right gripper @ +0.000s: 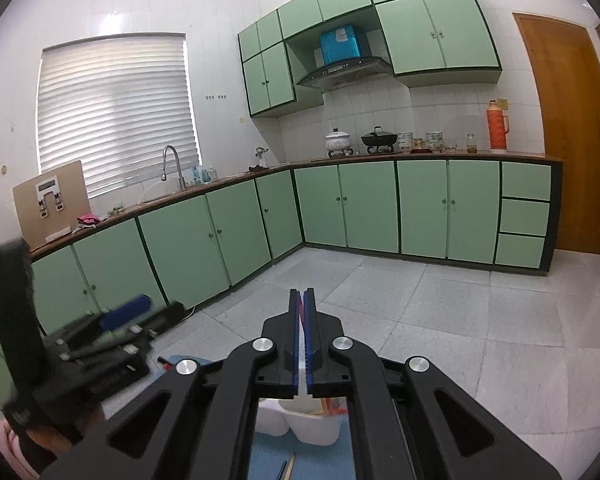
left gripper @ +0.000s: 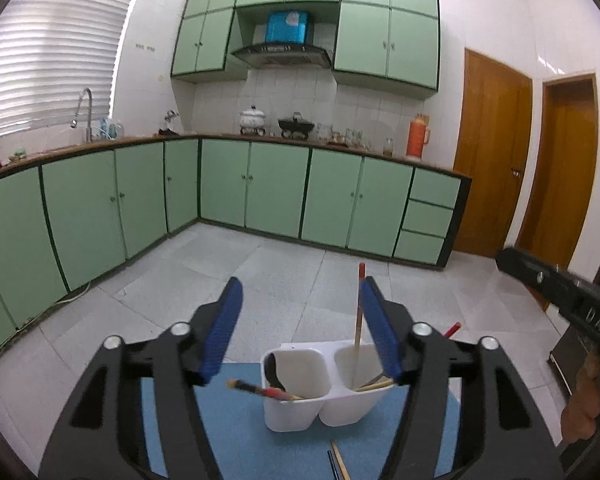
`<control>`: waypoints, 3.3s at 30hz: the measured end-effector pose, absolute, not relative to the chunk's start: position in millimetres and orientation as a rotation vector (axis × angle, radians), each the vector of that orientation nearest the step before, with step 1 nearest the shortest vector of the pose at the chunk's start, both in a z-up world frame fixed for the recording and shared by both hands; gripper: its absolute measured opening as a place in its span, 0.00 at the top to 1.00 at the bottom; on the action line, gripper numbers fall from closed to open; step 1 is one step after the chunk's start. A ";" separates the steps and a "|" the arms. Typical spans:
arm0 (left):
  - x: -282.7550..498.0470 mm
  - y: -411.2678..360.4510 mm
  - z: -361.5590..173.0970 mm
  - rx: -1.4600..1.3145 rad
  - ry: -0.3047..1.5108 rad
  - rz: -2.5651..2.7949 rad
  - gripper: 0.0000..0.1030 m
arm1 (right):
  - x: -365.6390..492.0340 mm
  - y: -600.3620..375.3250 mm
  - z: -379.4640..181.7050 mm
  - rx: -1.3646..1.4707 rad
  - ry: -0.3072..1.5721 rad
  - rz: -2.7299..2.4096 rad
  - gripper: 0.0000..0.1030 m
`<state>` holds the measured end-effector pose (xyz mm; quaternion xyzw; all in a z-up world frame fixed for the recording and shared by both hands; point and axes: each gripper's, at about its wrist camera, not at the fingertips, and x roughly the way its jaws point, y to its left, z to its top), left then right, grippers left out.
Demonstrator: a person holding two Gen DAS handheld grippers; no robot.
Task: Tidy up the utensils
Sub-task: 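Open both tools above the white holder to drop the chopsticks in, then pull both open tools back toward the last two chopsticks on the mat, then close the right tool on the plain wooden chopstick, then lift the wooden chopstick with the right tool while the left moves toward the black chopstick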
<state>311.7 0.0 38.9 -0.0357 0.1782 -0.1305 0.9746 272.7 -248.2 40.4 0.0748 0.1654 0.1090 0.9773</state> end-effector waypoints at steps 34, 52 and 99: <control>145.4 53.6 -108.4 0.036 0.623 -0.182 0.08 | 102.5 -201.3 -135.8 0.156 0.646 0.160 0.14; 133.9 47.5 -140.7 0.048 0.701 -0.180 0.08 | 102.6 -179.4 -193.7 0.108 0.800 0.147 0.61; 123.8 19.4 -148.7 0.011 0.718 -0.221 0.08 | 88.2 -187.7 -198.8 0.136 0.815 0.011 0.94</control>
